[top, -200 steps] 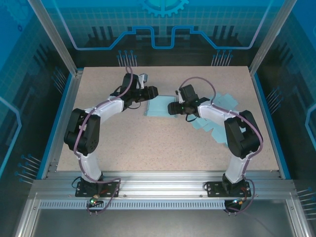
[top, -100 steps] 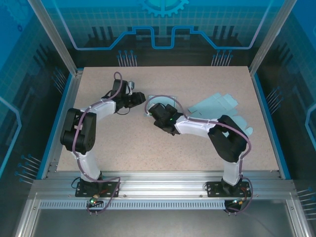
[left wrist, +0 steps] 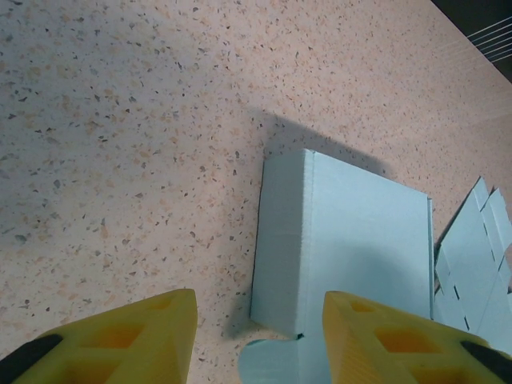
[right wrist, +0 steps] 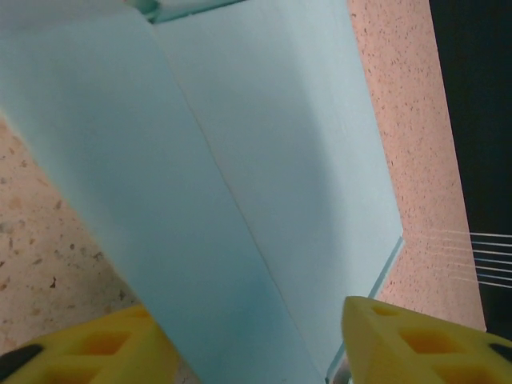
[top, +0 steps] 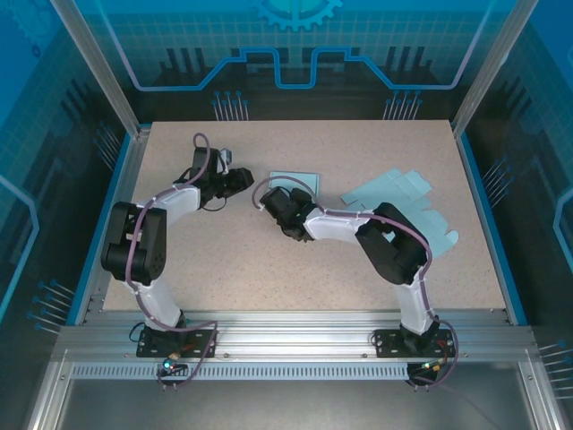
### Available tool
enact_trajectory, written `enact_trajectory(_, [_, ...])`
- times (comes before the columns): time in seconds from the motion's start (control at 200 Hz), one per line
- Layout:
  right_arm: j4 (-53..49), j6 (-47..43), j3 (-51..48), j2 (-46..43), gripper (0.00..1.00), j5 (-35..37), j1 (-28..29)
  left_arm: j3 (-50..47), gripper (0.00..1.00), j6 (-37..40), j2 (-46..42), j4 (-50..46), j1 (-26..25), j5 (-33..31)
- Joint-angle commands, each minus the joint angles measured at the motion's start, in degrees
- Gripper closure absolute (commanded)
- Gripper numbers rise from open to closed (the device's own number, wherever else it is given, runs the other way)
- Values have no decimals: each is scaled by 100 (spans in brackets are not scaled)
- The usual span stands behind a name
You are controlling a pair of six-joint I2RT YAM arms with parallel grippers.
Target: Fold the paper box
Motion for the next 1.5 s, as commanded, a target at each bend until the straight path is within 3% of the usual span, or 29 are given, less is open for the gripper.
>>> enact_trajectory(0.0, [202, -265, 149, 240, 50, 71, 20, -87, 53, -100, -171, 75, 41, 50])
enact_trajectory(0.275, [509, -477, 152, 463, 61, 144, -42, -115, 54, -93, -246, 66, 74, 50])
enact_trajectory(0.735, [634, -688, 84, 320, 98, 285, -14, -148, 53, -24, -438, -38, 120, -11])
enact_trajectory(0.92, [205, -735, 84, 40, 100, 268, 101, -149, 53, 22, -590, -122, 173, -46])
enact_trajectory(1.025, [-531, -507, 248, -195, 100, 82, 179, -167, 53, 66, -720, -200, 221, -47])
enact_trajectory(1.236, [-2573, 189, 762, -826, 100, -791, 267, -241, 53, 208, -1168, -385, 368, -72])
enact_trajectory(1.496, [-4538, 239, 1416, -1494, 100, -2940, 136, -370, 53, 355, -1773, -557, 531, -36])
